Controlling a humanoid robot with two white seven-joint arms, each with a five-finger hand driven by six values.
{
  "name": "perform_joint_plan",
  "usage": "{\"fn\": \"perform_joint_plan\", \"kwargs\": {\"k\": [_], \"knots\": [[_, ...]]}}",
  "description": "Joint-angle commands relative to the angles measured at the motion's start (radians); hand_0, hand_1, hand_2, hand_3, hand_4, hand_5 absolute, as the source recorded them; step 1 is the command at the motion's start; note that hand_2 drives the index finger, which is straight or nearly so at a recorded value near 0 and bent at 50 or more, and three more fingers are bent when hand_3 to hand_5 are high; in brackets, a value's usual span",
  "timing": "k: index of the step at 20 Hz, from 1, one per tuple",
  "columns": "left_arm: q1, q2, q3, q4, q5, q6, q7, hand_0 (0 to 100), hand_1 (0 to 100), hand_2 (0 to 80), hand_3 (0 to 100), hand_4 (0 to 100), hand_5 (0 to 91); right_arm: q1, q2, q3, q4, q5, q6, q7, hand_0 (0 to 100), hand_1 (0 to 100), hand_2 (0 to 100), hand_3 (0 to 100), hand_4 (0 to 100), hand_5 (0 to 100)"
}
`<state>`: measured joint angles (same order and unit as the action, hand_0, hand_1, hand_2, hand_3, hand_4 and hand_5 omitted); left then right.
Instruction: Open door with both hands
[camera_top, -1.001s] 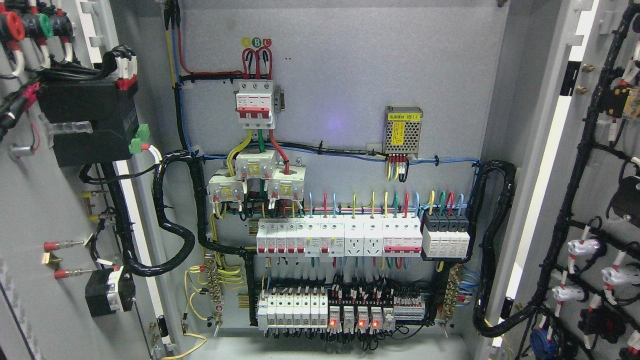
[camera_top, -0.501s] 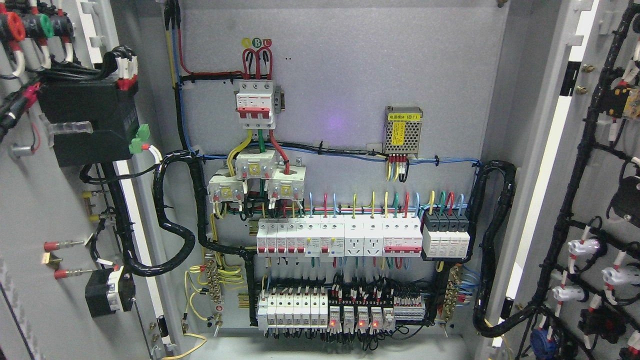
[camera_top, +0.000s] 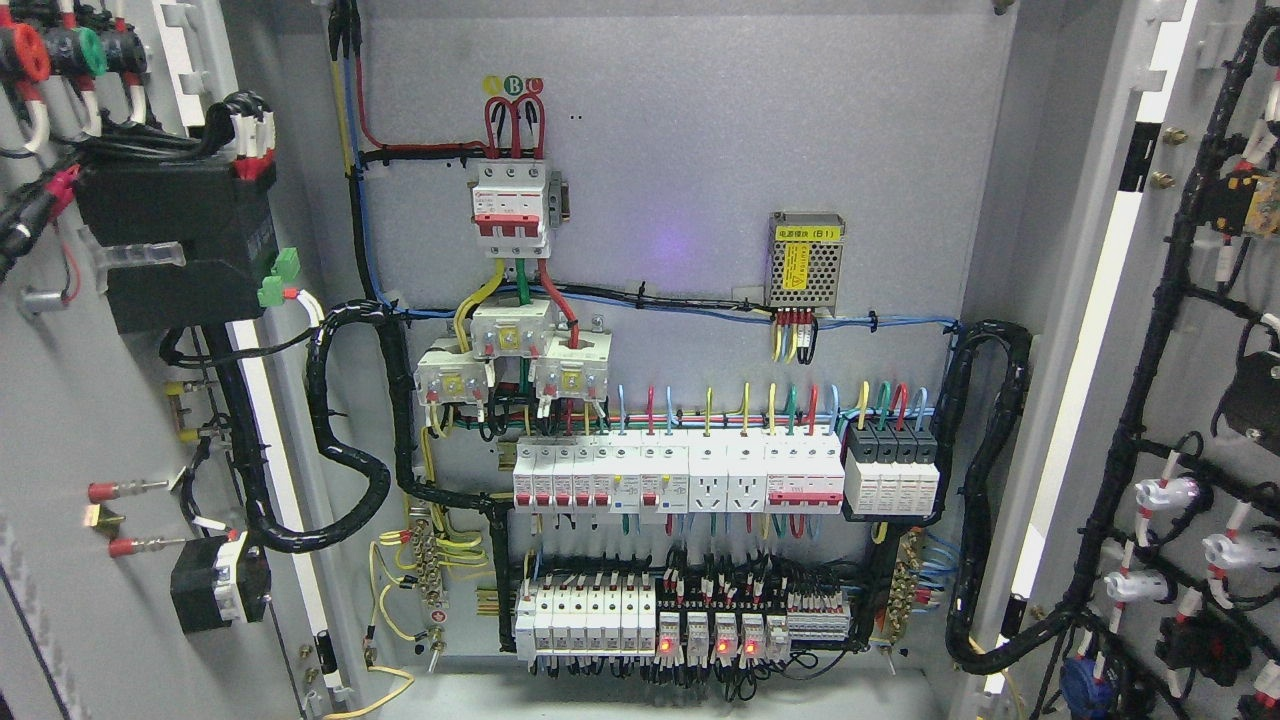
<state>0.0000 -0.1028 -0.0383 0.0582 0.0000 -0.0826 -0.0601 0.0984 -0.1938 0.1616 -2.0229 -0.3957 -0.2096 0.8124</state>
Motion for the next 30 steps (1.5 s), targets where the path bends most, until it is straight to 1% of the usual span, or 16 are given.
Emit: {"fn": "perform_joint_plan", "kwargs": {"k": [1,3,4,5,6,11,13,17,19,20,21,23,24,25,27,30], "knots": [[0.006,0.0,0.0,0.0,-0.008,0.0,0.0,0,0,0.0,0,0,0.0,0.106,-0.107,-0.192,-0.066,-0.011,-0.106,-0.065,0,0,0,0,0,0],[0.006,0.0,0.0,0.0,-0.008,0.0,0.0,0,0,0.0,0,0,0.0,0.106,-0.105,-0.223,-0.066,-0.015,-0.108,-0.165,0,0,0,0,0,0],[0.006,0.0,0.0,0.0,-0.006,0.0,0.0,0,0,0.0,0,0,0.0,0.106,-0.104,-0.229,-0.068,-0.015,-0.111,-0.195,0,0,0,0,0,0],[0.006,0.0,0.0,0.0,-0.006,0.0,0.0,0,0,0.0,0,0,0.0,0.104,-0.104,-0.231,-0.068,-0.017,-0.116,-0.217,0,0,0,0,0,0],[0.006,0.0,0.0,0.0,-0.008,0.0,0.0,0,0,0.0,0,0,0.0,0.103,-0.102,-0.234,-0.068,-0.028,-0.12,-0.226,0,0,0,0,0,0],[0.006,0.0,0.0,0.0,-0.006,0.0,0.0,0,0,0.0,0,0,0.0,0.099,-0.093,-0.235,-0.069,-0.224,-0.145,-0.298,0,0,0,0,0,0],[0.006,0.0,0.0,0.0,-0.008,0.0,0.0,0,0,0.0,0,0,0.0,0.101,-0.093,-0.234,-0.069,-0.258,-0.174,-0.299,0,0,0,0,0,0],[0.003,0.0,-0.005,-0.001,-0.006,0.0,0.0,0,0,0.0,0,0,0.0,0.102,-0.09,-0.238,-0.069,-0.342,-0.261,-0.299,0,0,0,0,0,0],[-0.029,0.006,-0.008,0.002,-0.003,0.003,-0.003,0,0,0.0,0,0,0.0,0.109,-0.09,-0.263,-0.068,-0.347,-0.301,-0.299,0,0,0,0,0,0],[-0.029,0.012,-0.014,-0.003,-0.009,-0.002,-0.013,0,0,0.0,0,0,0.0,0.115,-0.09,-0.27,-0.068,-0.348,-0.31,-0.299,0,0,0,0,0,0],[-0.028,0.014,-0.018,-0.03,-0.011,-0.006,-0.053,0,0,0.0,0,0,0.0,0.122,-0.09,-0.284,-0.065,-0.35,-0.31,-0.302,0,0,0,0,0,0],[0.0,0.014,-0.025,-0.229,-0.005,-0.035,-0.188,0,0,0.0,0,0,0.0,0.144,-0.09,-0.327,-0.057,-0.357,-0.31,-0.303,0,0,0,0,0,0],[0.052,0.014,-0.031,-0.385,-0.005,-0.054,-0.225,0,0,0.0,0,0,0.0,0.156,-0.09,-0.339,-0.053,-0.364,-0.31,-0.303,0,0,0,0,0,0],[0.113,0.023,-0.044,-0.573,-0.005,-0.068,-0.237,0,0,0.0,0,0,0.0,0.17,-0.091,-0.344,-0.05,-0.374,-0.31,-0.303,0,0,0,0,0,0],[0.196,0.104,-0.157,-0.911,0.005,-0.098,-0.247,0,0,0.0,0,0,0.0,0.193,-0.09,-0.356,-0.049,-0.393,-0.31,-0.303,0,0,0,0,0,0],[0.224,0.245,-0.372,-1.255,0.086,-0.198,-0.235,0,0,0.0,0,0,0.0,0.213,-0.087,-0.39,-0.043,-0.403,-0.31,-0.303,0,0,0,0,0,0]]}}
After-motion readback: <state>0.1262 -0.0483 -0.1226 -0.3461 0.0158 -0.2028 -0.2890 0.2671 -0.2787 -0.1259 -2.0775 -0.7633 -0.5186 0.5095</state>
